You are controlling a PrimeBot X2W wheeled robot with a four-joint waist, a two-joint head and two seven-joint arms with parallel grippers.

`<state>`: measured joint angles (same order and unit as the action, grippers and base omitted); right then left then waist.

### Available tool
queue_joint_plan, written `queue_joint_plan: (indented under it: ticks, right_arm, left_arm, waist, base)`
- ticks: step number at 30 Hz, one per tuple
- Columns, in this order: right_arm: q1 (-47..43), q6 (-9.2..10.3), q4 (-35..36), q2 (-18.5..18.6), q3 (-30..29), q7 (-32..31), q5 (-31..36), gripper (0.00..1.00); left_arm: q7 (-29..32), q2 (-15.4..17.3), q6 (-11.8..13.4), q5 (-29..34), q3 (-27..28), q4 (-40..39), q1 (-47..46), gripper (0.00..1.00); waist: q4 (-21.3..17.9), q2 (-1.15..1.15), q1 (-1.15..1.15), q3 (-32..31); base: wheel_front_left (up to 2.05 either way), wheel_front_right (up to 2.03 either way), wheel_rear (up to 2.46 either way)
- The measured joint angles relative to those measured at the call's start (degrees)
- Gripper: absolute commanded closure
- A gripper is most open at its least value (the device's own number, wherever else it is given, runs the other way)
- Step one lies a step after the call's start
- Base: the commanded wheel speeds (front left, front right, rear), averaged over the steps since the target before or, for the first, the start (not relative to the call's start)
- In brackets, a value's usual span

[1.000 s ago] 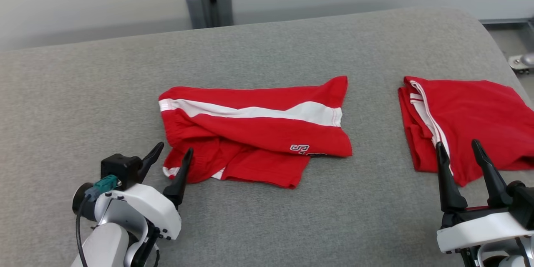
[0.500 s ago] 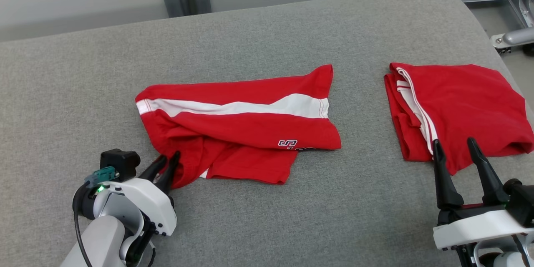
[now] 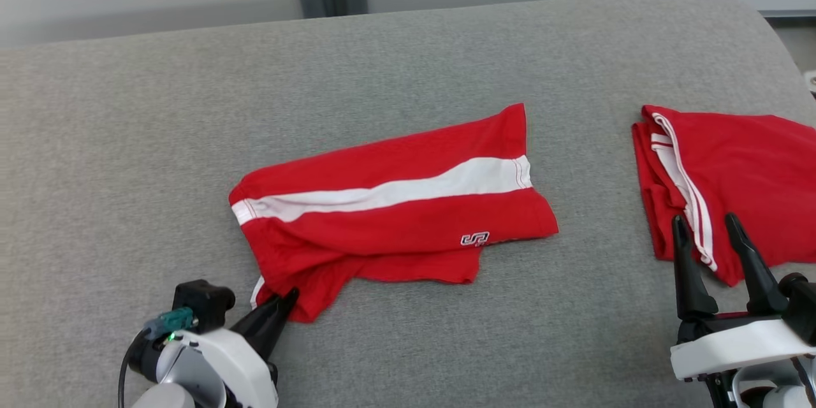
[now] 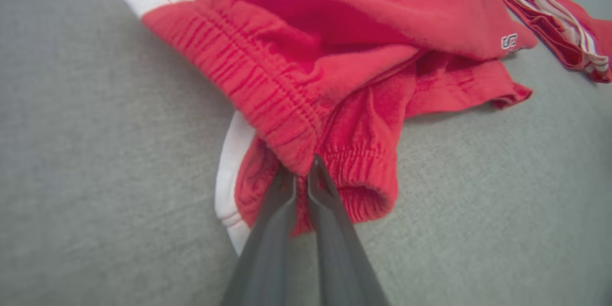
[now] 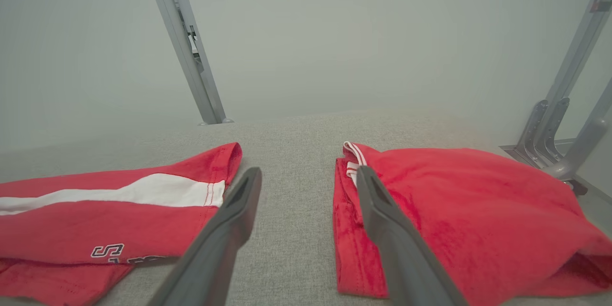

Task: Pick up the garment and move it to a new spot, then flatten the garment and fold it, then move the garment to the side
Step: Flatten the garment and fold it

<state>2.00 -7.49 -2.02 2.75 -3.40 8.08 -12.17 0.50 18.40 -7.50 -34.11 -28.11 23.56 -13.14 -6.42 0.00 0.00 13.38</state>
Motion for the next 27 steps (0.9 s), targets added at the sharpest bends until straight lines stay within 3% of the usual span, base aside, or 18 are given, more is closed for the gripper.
queue_joint_plan:
  ticks: [13,15,20,27]
  right_arm:
    - [-0.30,0.00,1.59,0.01,-0.88,-2.34,0.56,0.00]
    - [-0.44,0.00,1.78,0.02,-0.99,-2.54,0.59,0.00]
    - [-0.61,0.00,2.10,0.01,-1.26,-2.86,1.20,0.00]
    - [-0.59,0.00,2.75,0.02,-1.44,-3.52,1.62,0.00]
  left_arm:
    - [5.69,3.68,-0.03,-4.19,-3.72,-5.04,4.88,0.97]
    - [5.83,3.65,-0.04,-4.77,-3.69,-5.27,5.45,0.00]
    - [5.80,3.15,0.96,-4.82,-3.57,-6.25,6.56,0.00]
    - [3.02,5.03,6.45,-7.90,2.18,-7.51,10.84,0.00]
  waist:
    - [4.73,0.00,0.00,-1.02]
    - [5.08,0.00,0.00,-1.32]
    - [5.74,0.00,0.00,-2.34]
    - [6.76,0.00,0.00,-3.83]
  base:
    - [0.00,0.00,0.00]
    - [0.00,0.00,0.00]
    - [0.00,0.00,0.00]
    - [0.00,0.00,0.00]
